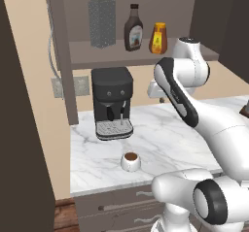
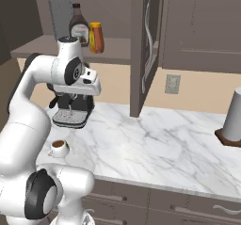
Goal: Pick the syrup bottle and honey bottle from the cabinet and place them next to the mug.
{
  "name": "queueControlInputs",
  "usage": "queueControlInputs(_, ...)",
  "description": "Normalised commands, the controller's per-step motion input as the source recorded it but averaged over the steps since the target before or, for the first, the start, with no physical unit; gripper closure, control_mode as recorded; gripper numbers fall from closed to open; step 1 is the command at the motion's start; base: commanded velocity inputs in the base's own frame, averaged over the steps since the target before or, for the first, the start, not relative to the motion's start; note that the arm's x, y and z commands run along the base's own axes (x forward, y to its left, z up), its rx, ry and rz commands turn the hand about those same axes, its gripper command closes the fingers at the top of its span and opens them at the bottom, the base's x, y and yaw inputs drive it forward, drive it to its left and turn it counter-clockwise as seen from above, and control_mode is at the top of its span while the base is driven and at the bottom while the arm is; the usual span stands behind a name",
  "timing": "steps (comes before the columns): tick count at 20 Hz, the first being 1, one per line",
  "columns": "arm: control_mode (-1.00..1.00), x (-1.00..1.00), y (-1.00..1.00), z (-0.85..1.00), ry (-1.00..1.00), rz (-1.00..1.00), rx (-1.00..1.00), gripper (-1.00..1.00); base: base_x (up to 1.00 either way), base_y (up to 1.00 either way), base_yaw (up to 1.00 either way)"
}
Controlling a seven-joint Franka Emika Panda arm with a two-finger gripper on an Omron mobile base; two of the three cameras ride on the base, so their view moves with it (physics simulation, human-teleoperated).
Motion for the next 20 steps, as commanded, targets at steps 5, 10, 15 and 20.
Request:
queueControlInputs(5, -1.00, 0.32, -0.04, -0.33, 0.01, 0.02, 0.02, -1.00, 0.00, 0.00, 0.00)
queueControlInputs(10, -1.00, 0.00, 0.00, -0.27, 0.07, 0.04, 0.03, -1.00, 0.00, 0.00, 0.00)
queueControlInputs(15, -1.00, -0.03, 0.00, 0.01, -0.03, 0.00, 0.00, -1.00, 0.00, 0.00, 0.00)
queueControlInputs(20, -1.00, -0.06, 0.00, 0.45, -0.35, 0.00, 0.03, -1.00, 0.00, 0.00, 0.00)
